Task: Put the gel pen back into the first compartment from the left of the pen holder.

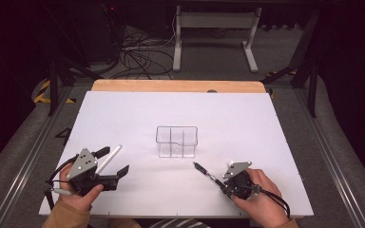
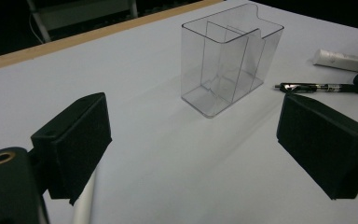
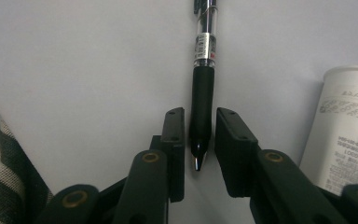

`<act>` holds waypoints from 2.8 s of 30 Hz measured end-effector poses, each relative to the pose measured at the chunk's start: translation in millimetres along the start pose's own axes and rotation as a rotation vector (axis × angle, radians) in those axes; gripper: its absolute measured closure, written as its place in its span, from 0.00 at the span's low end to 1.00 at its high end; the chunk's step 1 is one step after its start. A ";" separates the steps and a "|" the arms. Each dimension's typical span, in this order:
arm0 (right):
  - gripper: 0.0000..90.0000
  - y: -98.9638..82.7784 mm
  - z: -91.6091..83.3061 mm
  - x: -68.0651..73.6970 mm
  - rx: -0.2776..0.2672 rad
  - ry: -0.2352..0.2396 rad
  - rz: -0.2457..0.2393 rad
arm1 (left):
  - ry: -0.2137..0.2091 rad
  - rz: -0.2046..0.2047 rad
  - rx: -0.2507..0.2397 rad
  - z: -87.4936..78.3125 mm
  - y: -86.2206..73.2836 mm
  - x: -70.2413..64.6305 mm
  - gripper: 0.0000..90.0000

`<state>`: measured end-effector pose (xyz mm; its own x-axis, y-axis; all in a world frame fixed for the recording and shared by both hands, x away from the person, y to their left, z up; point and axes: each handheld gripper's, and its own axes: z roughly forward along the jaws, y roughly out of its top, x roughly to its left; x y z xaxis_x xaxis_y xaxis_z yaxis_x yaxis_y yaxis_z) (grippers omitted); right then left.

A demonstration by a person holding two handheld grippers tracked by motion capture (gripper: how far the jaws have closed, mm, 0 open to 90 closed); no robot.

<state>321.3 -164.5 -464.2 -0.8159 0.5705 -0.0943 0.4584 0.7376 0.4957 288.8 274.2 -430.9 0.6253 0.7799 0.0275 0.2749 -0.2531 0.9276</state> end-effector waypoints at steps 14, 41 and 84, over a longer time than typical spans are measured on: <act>0.90 -1.7 0.5 -3.5 -0.011 0.030 0.006 | 0.004 0.014 -0.006 0.9 0.6 -0.9 0.11; 0.91 4.4 -23.4 -2.8 -0.130 0.077 0.011 | -0.063 0.035 -0.024 0.0 6.3 -2.8 0.26; 0.91 105.1 -79.8 11.6 -0.126 0.164 -0.303 | -0.336 0.182 -0.010 25.7 60.9 -31.4 0.25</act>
<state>331.9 -109.1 -344.3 -0.9584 0.2596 -0.1190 0.1481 0.8081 0.5702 304.7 219.6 -384.8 0.8685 0.4907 0.0703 0.1307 -0.3635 0.9224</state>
